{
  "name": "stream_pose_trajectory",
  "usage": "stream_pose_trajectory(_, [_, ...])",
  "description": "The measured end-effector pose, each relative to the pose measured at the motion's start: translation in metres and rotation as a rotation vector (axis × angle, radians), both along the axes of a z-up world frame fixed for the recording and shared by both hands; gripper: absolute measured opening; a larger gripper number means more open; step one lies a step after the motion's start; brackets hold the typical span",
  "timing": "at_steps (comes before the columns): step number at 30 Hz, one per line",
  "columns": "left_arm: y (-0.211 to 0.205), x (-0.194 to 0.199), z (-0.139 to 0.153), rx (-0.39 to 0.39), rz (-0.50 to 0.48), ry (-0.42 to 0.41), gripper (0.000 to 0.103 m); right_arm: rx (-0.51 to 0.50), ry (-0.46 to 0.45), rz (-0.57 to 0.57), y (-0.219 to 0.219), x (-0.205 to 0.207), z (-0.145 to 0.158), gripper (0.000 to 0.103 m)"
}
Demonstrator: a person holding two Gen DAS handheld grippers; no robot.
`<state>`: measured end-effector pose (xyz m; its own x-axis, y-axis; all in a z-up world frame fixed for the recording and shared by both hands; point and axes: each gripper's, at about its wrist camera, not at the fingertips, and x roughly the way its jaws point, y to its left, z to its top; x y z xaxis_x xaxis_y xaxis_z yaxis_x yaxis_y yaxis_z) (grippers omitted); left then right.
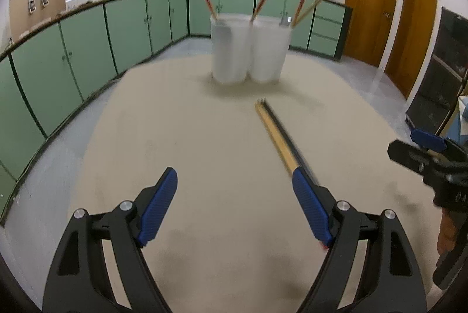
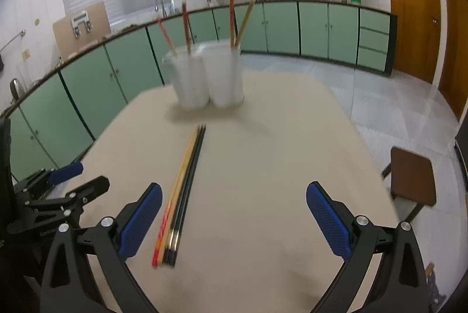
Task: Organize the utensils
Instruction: 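Open both tools to release the chopsticks and move back to the table, then grasp a black chopstick with the right tool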
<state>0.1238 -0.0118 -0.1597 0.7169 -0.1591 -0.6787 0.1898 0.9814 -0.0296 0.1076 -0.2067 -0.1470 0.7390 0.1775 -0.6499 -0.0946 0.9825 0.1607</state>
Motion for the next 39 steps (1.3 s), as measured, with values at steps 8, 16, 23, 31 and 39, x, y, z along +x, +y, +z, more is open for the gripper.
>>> stream_pose_trajectory(8, [0.012, -0.013, -0.030, 0.029, 0.039, 0.075, 0.079, -0.049, 0.077, 0.051, 0.024, -0.020, -0.034, 0.091])
stream_pose_trajectory(16, [0.023, -0.016, -0.035, 0.026, 0.066, 0.103, 0.079, -0.108, 0.102, 0.116, 0.050, -0.021, -0.044, 0.072])
stream_pose_trajectory(23, [0.019, -0.016, -0.032, 0.025, 0.058, 0.101, 0.080, -0.111, 0.121, 0.105, 0.048, -0.017, -0.048, 0.069])
stream_pose_trajectory(31, [0.015, -0.017, -0.033, 0.026, 0.049, 0.104, 0.080, -0.104, 0.120, 0.051, 0.027, -0.017, -0.046, 0.066])
stream_pose_trajectory(39, [0.010, -0.018, -0.032, 0.036, 0.037, 0.104, 0.080, -0.089, 0.121, 0.126, 0.045, -0.013, -0.050, 0.031])
